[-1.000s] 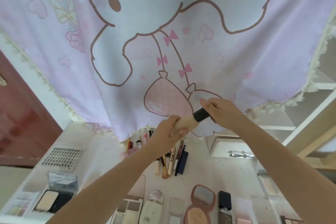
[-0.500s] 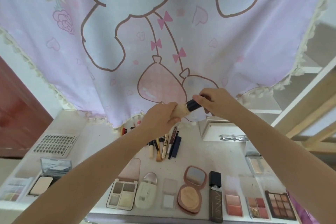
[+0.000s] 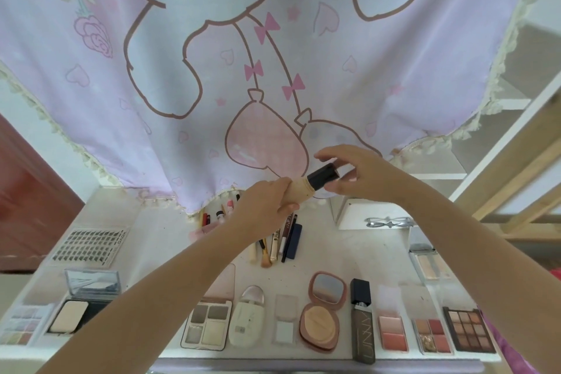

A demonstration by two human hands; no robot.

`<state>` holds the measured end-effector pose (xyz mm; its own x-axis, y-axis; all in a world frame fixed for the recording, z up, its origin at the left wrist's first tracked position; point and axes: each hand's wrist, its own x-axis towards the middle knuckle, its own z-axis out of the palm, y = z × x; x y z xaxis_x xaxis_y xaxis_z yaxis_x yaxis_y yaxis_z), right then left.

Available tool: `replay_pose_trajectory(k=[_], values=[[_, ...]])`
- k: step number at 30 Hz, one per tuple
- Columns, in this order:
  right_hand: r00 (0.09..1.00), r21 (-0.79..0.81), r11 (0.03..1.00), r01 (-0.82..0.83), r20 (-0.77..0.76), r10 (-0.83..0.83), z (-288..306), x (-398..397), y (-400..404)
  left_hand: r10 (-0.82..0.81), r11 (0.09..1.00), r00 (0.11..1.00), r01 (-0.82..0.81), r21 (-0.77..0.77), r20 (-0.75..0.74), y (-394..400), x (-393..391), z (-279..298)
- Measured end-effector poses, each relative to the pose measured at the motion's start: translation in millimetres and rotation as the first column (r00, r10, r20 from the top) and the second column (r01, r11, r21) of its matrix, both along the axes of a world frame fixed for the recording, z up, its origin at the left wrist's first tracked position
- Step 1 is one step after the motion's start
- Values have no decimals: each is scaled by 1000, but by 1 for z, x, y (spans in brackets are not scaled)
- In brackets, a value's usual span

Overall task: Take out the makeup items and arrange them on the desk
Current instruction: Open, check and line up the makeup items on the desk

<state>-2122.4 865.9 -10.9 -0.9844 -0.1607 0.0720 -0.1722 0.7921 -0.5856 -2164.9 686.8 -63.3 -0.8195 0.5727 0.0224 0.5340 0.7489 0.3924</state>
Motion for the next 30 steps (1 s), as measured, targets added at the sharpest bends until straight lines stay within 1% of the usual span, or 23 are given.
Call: replay_pose_trajectory(k=[2, 4, 5, 7, 8, 10, 12, 14, 17, 21, 24, 26, 28, 30], values=[[994, 28, 998, 56, 88, -58, -3, -2, 0, -16, 1000, 1000, 16, -8, 2, -1, 1, -3], [987, 65, 992, 108, 110, -115, -8, -4, 0, -40, 999, 999, 40, -9, -2, 0, 2, -4], [988, 83, 990, 118, 90, -125, -10, -4, 2, -50, 999, 999, 50, -14, -3, 2, 1, -5], [995, 107, 990, 90, 26, -93, -13, -3, 7, -60, 998, 998, 60, -27, 6, 5, 1, -7], [998, 85, 995, 61, 9, -62, -14, -2, 11, -59, 998, 998, 60, -29, 17, 6, 0, -9], [997, 17, 999, 42, 57, -43, -16, 1, 17, -60, 998, 997, 61, -32, 41, 10, 0, -14], [985, -36, 996, 82, 156, -76, -20, 3, 22, -72, 997, 996, 74, -38, 58, 15, 1, -19], [967, -71, 985, 157, 214, -139, -26, 5, 27, -97, 994, 993, 100, -44, 68, 23, 2, -24], [957, -56, 975, 214, 210, -198, -32, 13, 40, -144, 988, 985, 149, -45, 95, 39, 4, -31], [959, -97, 966, 241, 175, -222, -39, 30, 66, -220, 974, 967, 225, -27, 131, 71, 8, -45], [947, -31, 964, 265, 196, -254, -49, 39, 92, -270, 961, 943, 276, -2, 196, 105, 14, -58], [937, 3, 959, 285, 209, -279, -57, 43, 111, -291, 953, 930, 302, -16, 223, 128, 16, -69], [925, 9, 948, 319, 216, -314, -66, 45, 129, -294, 951, 923, 309, -22, 249, 150, 16, -84], [912, 53, 941, 334, 233, -337, -78, 46, 145, -286, 950, 912, 309, -35, 294, 168, 16, -101]])
